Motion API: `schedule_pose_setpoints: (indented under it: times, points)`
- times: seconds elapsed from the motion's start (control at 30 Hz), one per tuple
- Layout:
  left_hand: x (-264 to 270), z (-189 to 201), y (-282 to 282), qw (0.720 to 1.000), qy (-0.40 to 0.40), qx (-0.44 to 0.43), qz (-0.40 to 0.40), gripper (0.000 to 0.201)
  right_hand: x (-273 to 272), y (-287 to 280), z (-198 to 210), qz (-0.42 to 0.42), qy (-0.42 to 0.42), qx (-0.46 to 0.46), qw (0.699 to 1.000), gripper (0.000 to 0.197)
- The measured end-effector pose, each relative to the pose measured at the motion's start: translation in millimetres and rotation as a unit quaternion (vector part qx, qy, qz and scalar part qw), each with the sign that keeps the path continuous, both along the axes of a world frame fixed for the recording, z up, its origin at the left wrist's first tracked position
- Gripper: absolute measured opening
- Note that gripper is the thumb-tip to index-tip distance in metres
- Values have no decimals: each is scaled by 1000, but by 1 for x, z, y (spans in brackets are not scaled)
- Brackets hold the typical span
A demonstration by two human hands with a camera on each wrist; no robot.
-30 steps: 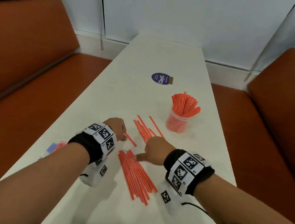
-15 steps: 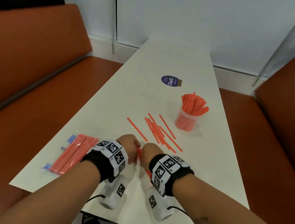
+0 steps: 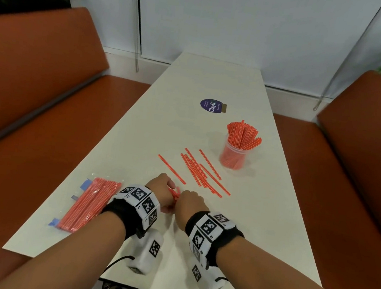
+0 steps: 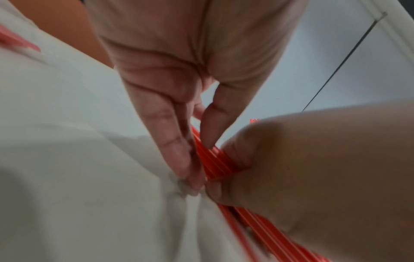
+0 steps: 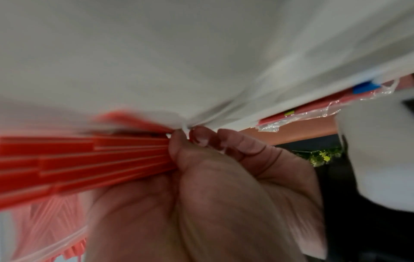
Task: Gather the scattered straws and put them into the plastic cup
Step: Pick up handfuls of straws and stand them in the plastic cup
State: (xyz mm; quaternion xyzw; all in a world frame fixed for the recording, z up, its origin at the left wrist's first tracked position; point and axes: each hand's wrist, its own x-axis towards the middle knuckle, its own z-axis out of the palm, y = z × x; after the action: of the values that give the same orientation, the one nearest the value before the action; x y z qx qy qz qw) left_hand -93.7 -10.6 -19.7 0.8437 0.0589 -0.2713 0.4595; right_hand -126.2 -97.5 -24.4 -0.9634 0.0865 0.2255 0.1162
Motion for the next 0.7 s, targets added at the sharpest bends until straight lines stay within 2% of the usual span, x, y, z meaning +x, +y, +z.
schedule_pose_setpoints:
  times: [0.1,0.17,0.27,0.33,0.37,0.43,0.53,0.63,0.7]
  points:
    - [0,0,-3,998,20,-44,33,34,7,-9,0,-25,-5,63,998,34]
    - [2,-1,-4,997,35,-56,48,38,12,-17,8,-14,7,72,997,31]
    - [7,1,-3,996,25,-64,54,26,22,-29,15,-10,17,97,995,5]
    - [11,7,-3,995,21,-92,44,9,27,-37,23,-40,-20,179,983,14]
    - [13,11,-3,994,21,-107,32,10,29,-40,28,-56,-50,224,972,22]
    - [17,14,-6,990,27,-136,8,17,32,-44,41,-81,-120,300,943,30]
    - [16,15,-11,993,-16,-117,-24,7,35,-49,52,-126,-206,415,877,32]
    - [13,13,-15,988,-70,-110,-86,4,35,-55,50,-179,-248,532,790,33]
    - [12,16,-18,979,-62,-120,-149,10,35,-56,48,-190,-262,568,757,38]
